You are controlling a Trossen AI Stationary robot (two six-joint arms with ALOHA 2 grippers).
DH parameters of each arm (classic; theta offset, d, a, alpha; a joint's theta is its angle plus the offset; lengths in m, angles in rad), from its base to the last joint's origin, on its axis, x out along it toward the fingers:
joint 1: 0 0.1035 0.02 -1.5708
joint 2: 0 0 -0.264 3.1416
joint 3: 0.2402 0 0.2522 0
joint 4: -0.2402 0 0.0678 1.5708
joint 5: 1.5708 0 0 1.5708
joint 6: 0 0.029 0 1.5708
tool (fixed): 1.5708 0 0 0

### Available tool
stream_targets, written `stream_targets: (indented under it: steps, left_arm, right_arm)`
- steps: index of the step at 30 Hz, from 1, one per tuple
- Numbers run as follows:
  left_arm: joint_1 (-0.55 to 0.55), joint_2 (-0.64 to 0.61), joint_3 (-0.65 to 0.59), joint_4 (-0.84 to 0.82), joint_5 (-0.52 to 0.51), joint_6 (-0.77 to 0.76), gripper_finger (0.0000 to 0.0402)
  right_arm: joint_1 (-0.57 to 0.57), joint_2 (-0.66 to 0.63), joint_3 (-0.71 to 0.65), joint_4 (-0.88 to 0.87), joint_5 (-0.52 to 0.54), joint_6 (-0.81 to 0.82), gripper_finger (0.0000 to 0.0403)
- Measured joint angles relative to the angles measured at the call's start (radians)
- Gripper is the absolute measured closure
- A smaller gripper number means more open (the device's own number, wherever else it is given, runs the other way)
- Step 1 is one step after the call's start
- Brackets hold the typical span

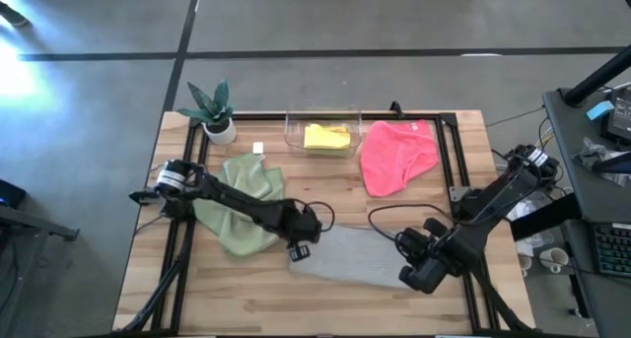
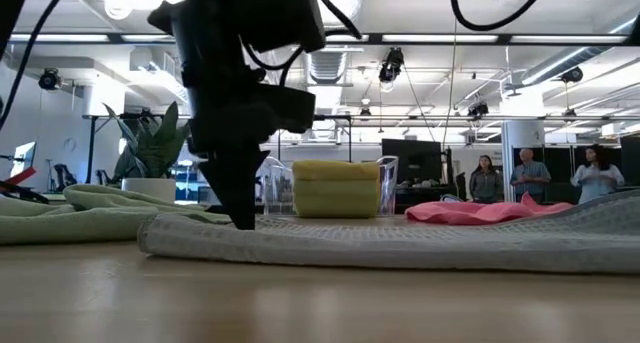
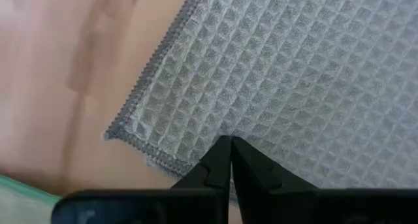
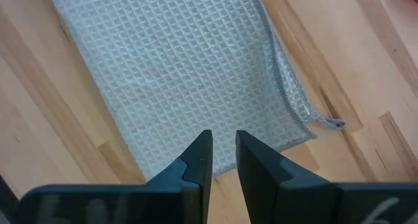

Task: Fold microfiber towels
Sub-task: Fold the gray microfiber cloth

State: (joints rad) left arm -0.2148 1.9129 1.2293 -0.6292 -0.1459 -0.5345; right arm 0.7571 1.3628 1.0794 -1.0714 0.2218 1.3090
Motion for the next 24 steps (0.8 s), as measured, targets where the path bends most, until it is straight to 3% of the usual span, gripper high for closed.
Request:
stream_targets:
  steps: [8, 14, 24]
  left_arm:
    - [0.129, 0.002, -0.002, 0.004, -0.083, 0.212, 0.04]
    - [0.248, 0.004, -0.009, 0.11, -0.106, 0.351, 0.04]
    - [0.386, 0.004, 0.018, 0.251, -0.085, 0.386, 0.04]
  right_arm:
    - [-0.044, 0.0, 0.0, 0.0, 0.0, 0.026, 0.0344]
    - [-0.074, 0.0, 0.0, 0.0, 0.016, 0.042, 0.0344]
    - [-0.116, 0.0, 0.0, -0.001, 0.017, 0.042, 0.0344]
